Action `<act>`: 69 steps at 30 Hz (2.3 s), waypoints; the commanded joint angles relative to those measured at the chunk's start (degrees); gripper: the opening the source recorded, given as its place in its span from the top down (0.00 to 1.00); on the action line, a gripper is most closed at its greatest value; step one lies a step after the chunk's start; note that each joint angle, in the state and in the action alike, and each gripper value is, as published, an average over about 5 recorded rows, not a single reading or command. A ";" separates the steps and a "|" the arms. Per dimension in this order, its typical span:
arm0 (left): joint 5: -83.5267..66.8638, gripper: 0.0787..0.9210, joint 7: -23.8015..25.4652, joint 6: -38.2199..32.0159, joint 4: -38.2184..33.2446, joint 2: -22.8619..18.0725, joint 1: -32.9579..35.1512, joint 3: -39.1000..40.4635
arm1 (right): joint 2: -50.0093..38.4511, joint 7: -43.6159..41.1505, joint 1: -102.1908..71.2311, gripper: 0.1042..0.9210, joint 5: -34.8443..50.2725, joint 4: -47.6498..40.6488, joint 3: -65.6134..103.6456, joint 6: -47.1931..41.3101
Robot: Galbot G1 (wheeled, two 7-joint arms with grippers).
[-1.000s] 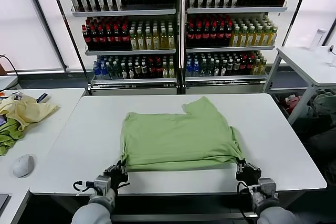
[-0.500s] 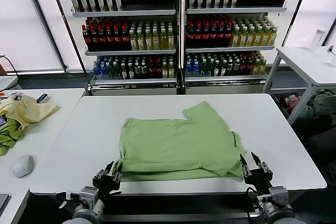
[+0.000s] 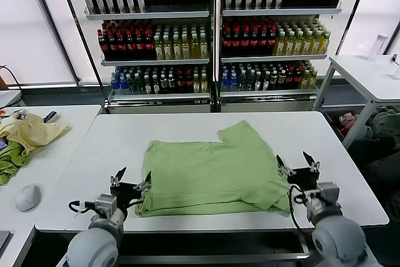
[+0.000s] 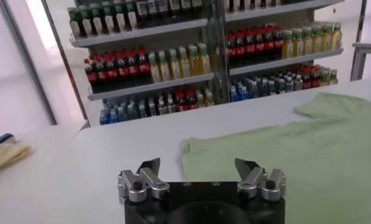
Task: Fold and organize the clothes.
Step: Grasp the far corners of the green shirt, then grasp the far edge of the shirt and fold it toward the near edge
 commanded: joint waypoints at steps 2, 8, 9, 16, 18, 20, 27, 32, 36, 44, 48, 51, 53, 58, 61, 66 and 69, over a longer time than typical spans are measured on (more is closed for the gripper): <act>-3.01 0.12 0.30 0.08 22.37 -3.68 -25.54 11.78 | 2.41 0.77 26.37 0.12 4.06 -25.06 -12.40 -3.13; -3.96 0.12 0.47 -0.44 32.97 -6.29 -33.82 15.73 | 6.59 0.16 36.15 0.12 3.55 -36.28 -17.28 -3.02; -4.34 0.12 0.46 -0.48 34.29 -6.66 -34.94 15.99 | 7.23 0.03 37.33 0.12 3.42 -37.79 -17.93 -3.03; -5.34 0.12 0.62 -0.24 40.09 -8.36 -38.48 17.06 | 11.03 -0.94 41.77 0.12 1.68 -46.41 -20.85 -3.05; -5.09 0.12 0.59 -0.05 41.35 -8.96 -38.68 17.05 | 11.78 -1.20 42.20 0.12 1.14 -48.04 -21.11 -2.96; -5.01 0.12 0.55 0.37 42.66 -9.53 -38.84 16.97 | 12.57 -1.46 42.61 0.12 0.47 -49.86 -21.14 -2.81; -5.71 0.12 0.93 1.30 44.77 -10.19 -38.34 17.11 | 14.73 -2.38 43.36 0.12 -1.13 -55.16 -20.59 -2.58; -5.98 0.12 1.25 1.83 44.84 -10.16 -37.47 17.16 | 16.14 -4.05 43.47 0.12 -1.49 -57.07 -20.42 -2.56; -6.31 0.12 1.44 1.99 44.58 -10.02 -36.78 17.07 | 17.29 -5.39 43.66 0.12 -1.73 -58.59 -20.11 -2.55; -7.35 0.26 2.80 1.76 43.51 -9.68 -35.71 17.16 | 18.13 -7.02 43.89 0.31 -0.08 -61.43 -19.76 -3.34; -7.77 0.39 3.50 1.45 42.93 -9.49 -35.49 17.15 | 17.93 -7.42 43.95 0.45 1.26 -61.63 -19.76 -4.24; -8.00 0.49 3.73 1.14 42.45 -9.34 -35.25 17.09 | 17.68 -7.73 43.76 0.55 2.41 -61.08 -19.67 -5.00; -8.16 0.56 3.80 0.91 41.89 -9.18 -34.94 17.01 | 17.47 -7.83 43.52 0.63 3.29 -60.51 -19.57 -5.43; -8.87 0.74 3.95 -0.60 39.43 -8.47 -33.81 16.53 | 16.73 -7.61 42.59 0.81 5.69 -57.89 -19.20 -5.55; -9.45 0.84 3.94 -2.08 37.49 -7.76 -32.98 15.85 | 16.05 -7.02 41.70 0.91 6.52 -55.44 -19.01 -4.46; -10.84 0.96 3.95 -3.98 32.52 -5.38 -30.61 14.08 | 13.63 -6.17 39.52 0.99 7.38 -48.87 -18.62 -2.02; -11.57 0.98 3.96 -4.29 29.09 -3.93 -28.62 12.57 | 11.88 -5.82 38.02 0.99 8.35 -43.41 -17.94 -1.69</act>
